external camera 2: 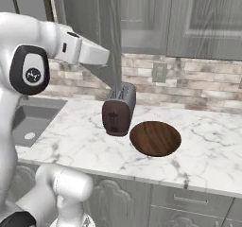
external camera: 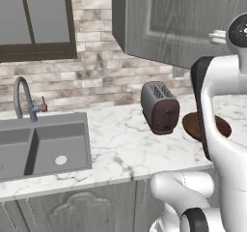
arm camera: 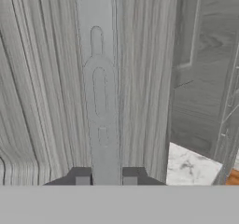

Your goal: Open the cabinet and setup a tea strainer by placing it in the bowl upright.

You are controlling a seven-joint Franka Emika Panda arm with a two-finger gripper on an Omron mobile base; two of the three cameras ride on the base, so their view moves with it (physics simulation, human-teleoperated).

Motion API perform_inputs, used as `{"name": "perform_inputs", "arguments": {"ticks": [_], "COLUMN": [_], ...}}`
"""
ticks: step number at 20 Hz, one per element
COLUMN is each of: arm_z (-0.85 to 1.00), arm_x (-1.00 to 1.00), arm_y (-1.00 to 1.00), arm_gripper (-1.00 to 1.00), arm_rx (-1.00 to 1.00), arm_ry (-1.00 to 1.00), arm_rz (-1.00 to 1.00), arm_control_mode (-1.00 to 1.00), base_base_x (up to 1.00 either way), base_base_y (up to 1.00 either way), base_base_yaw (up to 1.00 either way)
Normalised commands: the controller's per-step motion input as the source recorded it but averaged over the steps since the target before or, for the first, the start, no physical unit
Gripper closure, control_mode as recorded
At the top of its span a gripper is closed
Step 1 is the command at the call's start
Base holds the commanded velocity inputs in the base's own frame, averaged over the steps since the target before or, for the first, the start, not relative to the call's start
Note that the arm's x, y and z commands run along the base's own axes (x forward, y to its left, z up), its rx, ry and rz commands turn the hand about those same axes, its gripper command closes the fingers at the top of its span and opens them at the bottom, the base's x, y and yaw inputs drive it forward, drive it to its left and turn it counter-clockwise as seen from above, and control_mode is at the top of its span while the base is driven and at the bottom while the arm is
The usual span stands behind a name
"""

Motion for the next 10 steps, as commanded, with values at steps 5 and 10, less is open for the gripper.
{"name": "perform_inputs", "arguments": {"ticks": [5, 10], "arm_z": [-0.02, -0.03], "arm_x": [-0.72, -0.56], "arm_y": [0.72, 0.88], "arm_gripper": [1.00, 1.00], "arm_rx": [0.00, -0.01], "arm_ry": [-0.03, -0.01], "arm_rz": [0.00, 0.03], "arm_control_mode": [-1.00, -1.00], "base_base_x": [0.00, 0.00], "base_base_y": [0.00, 0.00], "base_base_yaw": [0.00, 0.00]}}
